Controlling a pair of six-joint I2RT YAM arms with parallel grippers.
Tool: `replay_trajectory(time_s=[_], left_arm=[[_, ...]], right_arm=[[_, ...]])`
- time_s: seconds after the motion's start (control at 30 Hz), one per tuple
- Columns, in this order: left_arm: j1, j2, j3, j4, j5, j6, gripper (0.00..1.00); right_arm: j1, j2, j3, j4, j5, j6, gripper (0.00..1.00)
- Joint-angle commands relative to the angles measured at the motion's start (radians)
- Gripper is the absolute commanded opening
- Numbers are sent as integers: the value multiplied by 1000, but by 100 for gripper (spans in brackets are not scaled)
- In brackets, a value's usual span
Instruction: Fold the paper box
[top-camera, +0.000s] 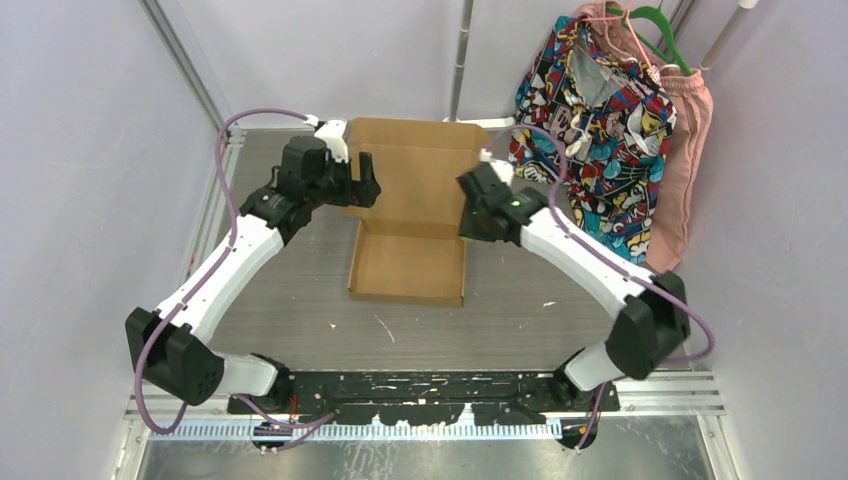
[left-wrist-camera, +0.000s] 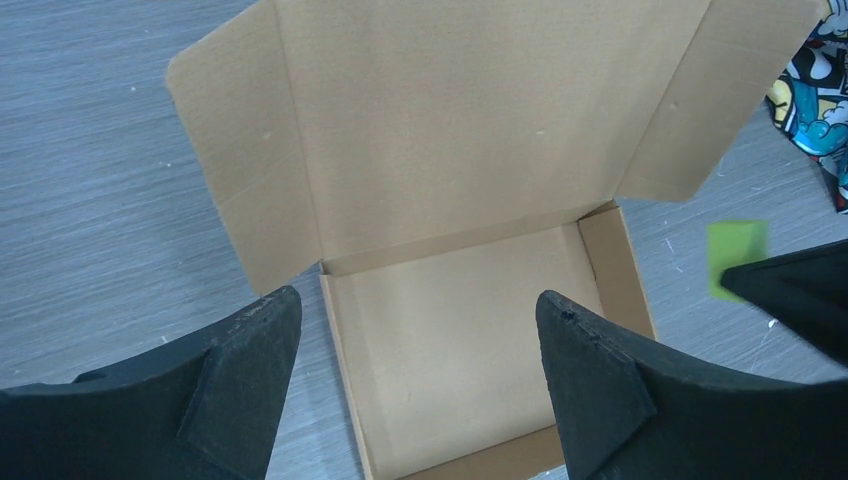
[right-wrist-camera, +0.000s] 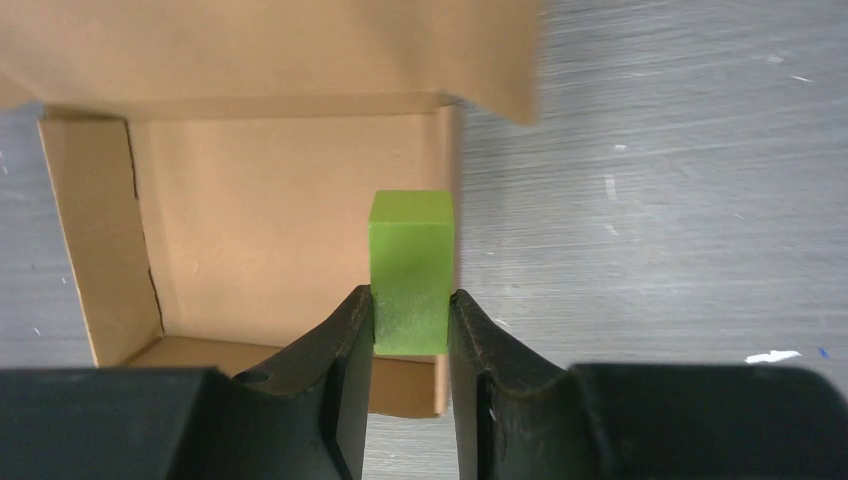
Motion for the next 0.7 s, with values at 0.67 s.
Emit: replay_trajectory(time_s=[0.67], left_arm=[[4,-113,16,-44,-68,9,87]], right_arm=[[335,523,253,65,110,54,15]])
